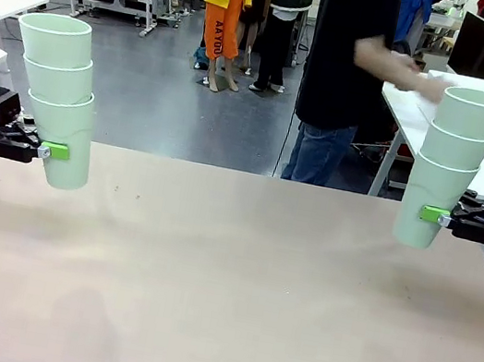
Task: Stack the cups and store them in the basket.
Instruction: Place the stack of Reusable plastic cups into the Pantry Basket.
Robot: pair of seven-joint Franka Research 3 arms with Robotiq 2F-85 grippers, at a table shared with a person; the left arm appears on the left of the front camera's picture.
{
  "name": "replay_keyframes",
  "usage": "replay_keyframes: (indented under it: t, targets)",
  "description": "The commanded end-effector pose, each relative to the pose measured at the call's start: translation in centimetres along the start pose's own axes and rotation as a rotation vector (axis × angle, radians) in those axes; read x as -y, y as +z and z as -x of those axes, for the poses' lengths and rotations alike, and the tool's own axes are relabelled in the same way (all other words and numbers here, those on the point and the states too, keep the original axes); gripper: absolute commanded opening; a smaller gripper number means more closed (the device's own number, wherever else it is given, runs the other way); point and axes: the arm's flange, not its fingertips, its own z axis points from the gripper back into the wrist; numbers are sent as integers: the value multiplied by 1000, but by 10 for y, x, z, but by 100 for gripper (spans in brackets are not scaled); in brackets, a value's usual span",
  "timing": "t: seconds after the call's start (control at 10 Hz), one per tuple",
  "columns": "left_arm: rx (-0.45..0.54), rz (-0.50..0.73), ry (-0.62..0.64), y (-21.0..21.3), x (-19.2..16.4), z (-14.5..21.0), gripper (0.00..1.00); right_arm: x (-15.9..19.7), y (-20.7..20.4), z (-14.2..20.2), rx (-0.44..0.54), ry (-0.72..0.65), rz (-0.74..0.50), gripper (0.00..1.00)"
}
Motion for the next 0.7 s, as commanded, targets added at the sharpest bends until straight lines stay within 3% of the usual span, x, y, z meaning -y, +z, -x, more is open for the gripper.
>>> replay_keyframes:
  t: [0.0, 0.6]
  targets:
    - [6, -1, -12, 0, 1, -5, 85, 1, -1, -5, -3, 11, -4, 86]
    - [6, -1, -12, 0, 1, -5, 85, 1, -1, -5, -3, 11, -4, 86]
